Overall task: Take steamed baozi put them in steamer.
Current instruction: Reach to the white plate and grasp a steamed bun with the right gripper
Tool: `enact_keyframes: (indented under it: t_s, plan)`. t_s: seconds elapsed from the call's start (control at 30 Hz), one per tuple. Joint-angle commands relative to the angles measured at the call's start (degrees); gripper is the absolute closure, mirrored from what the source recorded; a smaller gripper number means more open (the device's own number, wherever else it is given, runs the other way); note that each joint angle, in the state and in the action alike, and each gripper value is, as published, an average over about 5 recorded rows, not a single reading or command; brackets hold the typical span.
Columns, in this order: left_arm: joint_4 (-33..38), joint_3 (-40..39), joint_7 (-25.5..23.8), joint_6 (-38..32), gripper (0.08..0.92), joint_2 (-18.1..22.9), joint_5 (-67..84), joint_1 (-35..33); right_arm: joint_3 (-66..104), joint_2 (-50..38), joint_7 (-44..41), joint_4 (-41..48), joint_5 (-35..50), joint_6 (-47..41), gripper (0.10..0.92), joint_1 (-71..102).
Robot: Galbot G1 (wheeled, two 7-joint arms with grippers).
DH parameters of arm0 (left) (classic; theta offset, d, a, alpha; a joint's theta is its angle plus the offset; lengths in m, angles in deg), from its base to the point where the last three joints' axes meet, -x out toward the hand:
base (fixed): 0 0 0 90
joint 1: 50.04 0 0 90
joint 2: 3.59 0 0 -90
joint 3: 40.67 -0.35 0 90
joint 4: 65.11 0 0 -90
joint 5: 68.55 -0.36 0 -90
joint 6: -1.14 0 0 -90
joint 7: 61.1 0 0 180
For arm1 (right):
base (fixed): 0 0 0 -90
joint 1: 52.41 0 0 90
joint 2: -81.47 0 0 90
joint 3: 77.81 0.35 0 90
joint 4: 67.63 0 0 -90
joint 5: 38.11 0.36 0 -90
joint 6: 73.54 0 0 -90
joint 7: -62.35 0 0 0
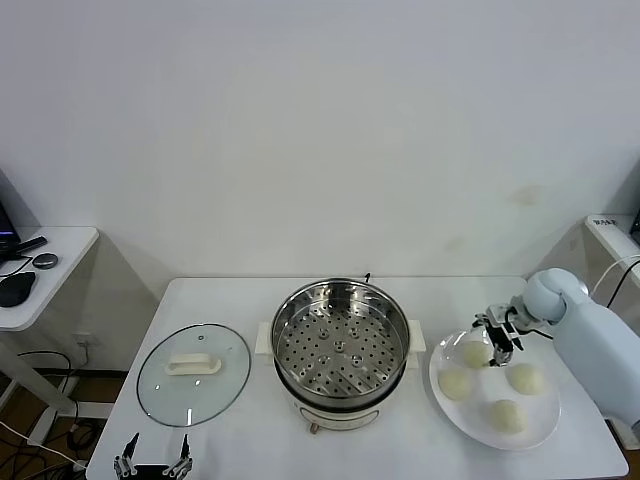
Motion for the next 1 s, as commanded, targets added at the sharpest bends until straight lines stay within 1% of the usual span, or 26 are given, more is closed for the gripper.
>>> enact_keyframes:
  t_s: [0.03, 0.77, 0.87, 1.0]
  plan:
    - [-0.16, -0.09, 0.01, -0.02, 0.177, -0.01, -0.07, -0.07, -1.15, 0.77, -0.38, 1.22, -0.91, 0.44, 0.203, -0.43]
    - [-0.37, -0.53, 0.05, -0.03, 0.177, 0.12, -0.21, 0.04, -0.21, 1.94, 0.81, 3.06, -2.01, 0.61, 0.203, 0.72]
    - [-0.39, -0.54, 0.08, -0.04, 0.177, 0.10, -0.21, 0.02, -0.16, 2.07, 1.02, 3.14, -1.82, 0.56, 0.216, 0.74]
    - [-0.39, -0.53, 0.11, -0.04, 0.177, 0.04, -0.22, 0.00, -0.01, 2.06, 0.84, 3.23, -1.72, 0.75, 0.277, 0.66]
